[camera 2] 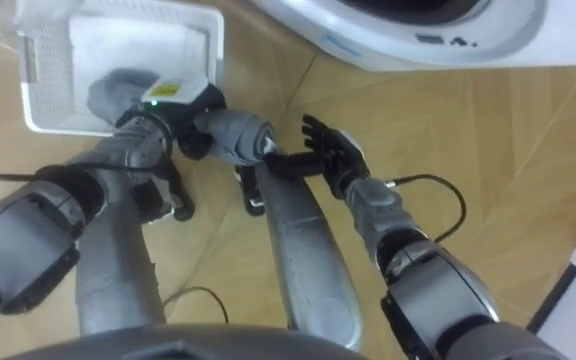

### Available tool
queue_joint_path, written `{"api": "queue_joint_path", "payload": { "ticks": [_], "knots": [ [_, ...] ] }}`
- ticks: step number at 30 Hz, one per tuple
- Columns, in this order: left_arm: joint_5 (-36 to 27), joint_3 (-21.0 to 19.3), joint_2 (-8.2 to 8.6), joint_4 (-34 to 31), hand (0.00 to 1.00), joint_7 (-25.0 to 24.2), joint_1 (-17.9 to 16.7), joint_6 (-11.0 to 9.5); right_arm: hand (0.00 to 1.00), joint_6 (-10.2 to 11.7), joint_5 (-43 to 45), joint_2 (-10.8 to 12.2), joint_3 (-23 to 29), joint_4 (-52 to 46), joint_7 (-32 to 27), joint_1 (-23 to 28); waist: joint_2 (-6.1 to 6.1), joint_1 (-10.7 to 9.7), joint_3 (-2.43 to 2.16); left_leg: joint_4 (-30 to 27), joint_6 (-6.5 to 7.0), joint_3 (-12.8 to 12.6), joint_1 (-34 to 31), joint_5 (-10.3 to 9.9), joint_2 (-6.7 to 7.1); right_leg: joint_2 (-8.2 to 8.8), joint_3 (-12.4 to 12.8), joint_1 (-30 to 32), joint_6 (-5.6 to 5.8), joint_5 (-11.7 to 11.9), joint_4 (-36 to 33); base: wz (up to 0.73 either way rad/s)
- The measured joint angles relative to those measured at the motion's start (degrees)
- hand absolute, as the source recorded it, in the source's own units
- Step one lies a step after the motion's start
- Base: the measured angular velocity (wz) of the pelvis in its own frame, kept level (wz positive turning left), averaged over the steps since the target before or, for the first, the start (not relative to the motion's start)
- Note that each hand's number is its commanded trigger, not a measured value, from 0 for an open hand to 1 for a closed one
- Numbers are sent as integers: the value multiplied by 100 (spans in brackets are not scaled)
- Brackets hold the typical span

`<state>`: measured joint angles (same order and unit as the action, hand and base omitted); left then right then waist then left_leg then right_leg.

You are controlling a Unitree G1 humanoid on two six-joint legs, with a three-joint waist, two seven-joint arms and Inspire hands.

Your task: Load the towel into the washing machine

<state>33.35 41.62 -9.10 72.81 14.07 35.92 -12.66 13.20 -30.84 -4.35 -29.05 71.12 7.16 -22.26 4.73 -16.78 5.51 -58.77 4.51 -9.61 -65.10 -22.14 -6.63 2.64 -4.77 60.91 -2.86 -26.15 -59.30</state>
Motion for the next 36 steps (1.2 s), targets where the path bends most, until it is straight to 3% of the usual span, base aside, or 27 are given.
{"api": "queue_joint_path", "payload": {
  "ticks": [4,8,11,15,20,24,30,33,36],
  "knots": [
    [0,-211,121,7,100,211,-240,-87,0,-6,242,-30,1,3,-155,241,-36,258,-19,364,-8,-120,651,31,38,37,7,-591,51,63,350,-7],
    [-6,-553,292,-14,100,491,-365,-135,0,-26,697,-35,-15,44,-193,377,-168,515,-53,729,-34,-96,1276,119,146,152,-119,-1243,48,120,671,11],
    [-11,-779,231,-234,100,830,-591,-217,0,-11,844,-50,0,205,-199,373,-342,633,-57,1109,-66,-13,1793,254,177,176,-345,-1850,31,265,1142,13],
    [-142,-973,152,-356,100,1183,-727,-370,0,-13,911,-124,27,239,-232,402,-427,732,-40,1583,-89,-4,2346,449,245,179,-402,-2403,35,430,1582,8],
    [-985,-1449,93,-596,100,1229,-717,-400,0,-44,1101,-264,122,213,-165,373,-533,862,-51,1956,-135,-33,2649,639,236,121,-410,-2674,-2,628,1939,-3],
    [-2277,-1510,68,-1263,100,772,-857,-410,0,-64,1318,-303,185,214,-89,357,-535,1032,-53,2008,-161,-56,2702,708,241,132,-415,-2689,-11,637,1956,1],
    [-3898,-1447,218,-1543,100,-226,-1123,-469,0,-73,1590,-285,288,84,-68,359,-524,1139,-62,2128,-175,-54,2814,752,284,148,-426,-2798,-15,639,2050,2],
    [-4908,-1346,314,-1547,100,-981,-1310,-465,0,-133,1617,-244,355,3,-50,348,-507,1177,-74,2157,-171,-38,2815,765,309,172,-453,-2804,-16,639,2062,5],
    [-5926,-1252,416,-1551,100,-1841,-1507,-345,0,-215,1639,-220,364,-91,67,371,-438,1239,-119,2160,-174,1,2810,767,325,179,-483,-2810,-16,640,2065,3]
  ]
}}
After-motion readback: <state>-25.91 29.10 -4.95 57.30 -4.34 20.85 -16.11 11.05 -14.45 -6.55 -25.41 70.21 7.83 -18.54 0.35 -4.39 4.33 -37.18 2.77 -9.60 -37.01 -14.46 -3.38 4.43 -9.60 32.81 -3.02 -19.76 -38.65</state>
